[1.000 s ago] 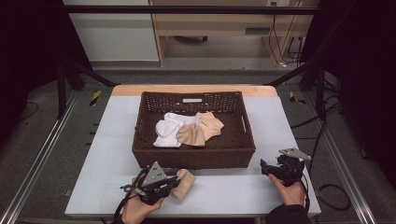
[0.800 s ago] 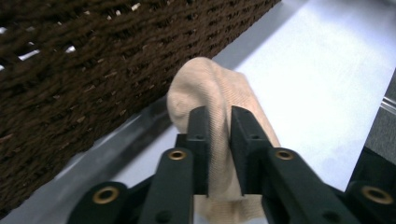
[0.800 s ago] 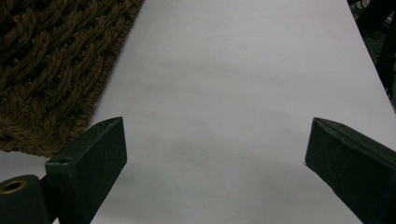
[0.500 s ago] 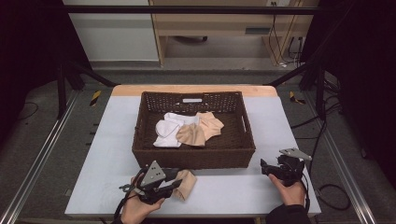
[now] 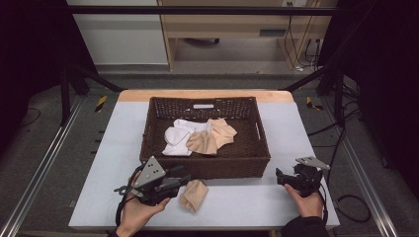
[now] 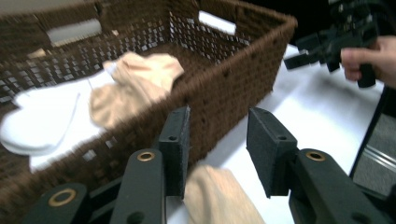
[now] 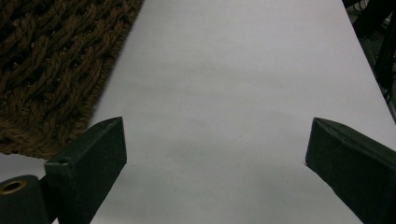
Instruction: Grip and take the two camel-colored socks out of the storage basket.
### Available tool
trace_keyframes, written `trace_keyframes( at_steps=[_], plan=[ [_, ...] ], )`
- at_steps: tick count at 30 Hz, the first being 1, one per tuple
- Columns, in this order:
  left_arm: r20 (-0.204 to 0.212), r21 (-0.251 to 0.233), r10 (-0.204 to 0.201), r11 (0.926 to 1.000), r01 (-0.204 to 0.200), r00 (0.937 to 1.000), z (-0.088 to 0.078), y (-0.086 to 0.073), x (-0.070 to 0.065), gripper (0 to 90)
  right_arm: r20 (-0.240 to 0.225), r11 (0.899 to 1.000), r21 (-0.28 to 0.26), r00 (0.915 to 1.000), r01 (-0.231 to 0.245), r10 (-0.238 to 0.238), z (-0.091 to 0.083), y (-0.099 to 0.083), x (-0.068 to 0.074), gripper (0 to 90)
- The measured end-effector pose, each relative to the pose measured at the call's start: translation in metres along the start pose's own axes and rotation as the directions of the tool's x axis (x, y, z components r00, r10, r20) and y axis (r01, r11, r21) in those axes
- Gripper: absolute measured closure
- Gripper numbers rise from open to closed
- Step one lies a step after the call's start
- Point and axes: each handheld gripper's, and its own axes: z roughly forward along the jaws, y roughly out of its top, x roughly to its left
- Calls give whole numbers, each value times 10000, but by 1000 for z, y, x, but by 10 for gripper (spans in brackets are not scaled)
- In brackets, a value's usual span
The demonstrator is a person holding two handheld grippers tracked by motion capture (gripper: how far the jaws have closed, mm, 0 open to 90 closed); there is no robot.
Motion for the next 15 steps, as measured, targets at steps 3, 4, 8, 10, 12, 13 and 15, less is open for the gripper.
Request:
trace_keyframes(
  at_steps=[3, 4, 8, 10, 12, 13, 15],
  plan=[
    [-105, -203, -128, 9997, 126, 9999, 0, 9, 5, 558, 6, 10000, -1, 10000, 11, -11, 0, 0, 0, 56],
    [-185, -280, -149, 9995, 144, 9997, 1, 16, 7, 552, 20, 10000, 3, 10000, 67, -67, 0, 0, 0, 56],
    [-321, -345, -165, 9993, 154, 9993, 4, 25, 13, 537, 17, 10000, -8, 10000, 78, -78, 0, 0, 0, 56],
    [-436, -348, -193, 9992, 178, 9989, 7, 31, 17, 522, 26, 10000, 7, 10000, 70, -70, 1, 0, -1, 56],
    [-623, -353, -240, 9991, 218, 9978, 12, 41, 24, 510, 23, 10000, 6, 10000, 66, -66, 1, 0, 0, 56],
    [-690, -340, -243, 9992, 219, 9973, 14, 44, 26, 504, 22, 10000, 0, 10000, 68, -68, 1, 0, 0, 56],
    [-751, -377, -250, 9990, 222, 9969, 17, 50, 29, 495, 14, 10000, -5, 10000, 31, -31, 0, 0, 0, 56]
  ],
)
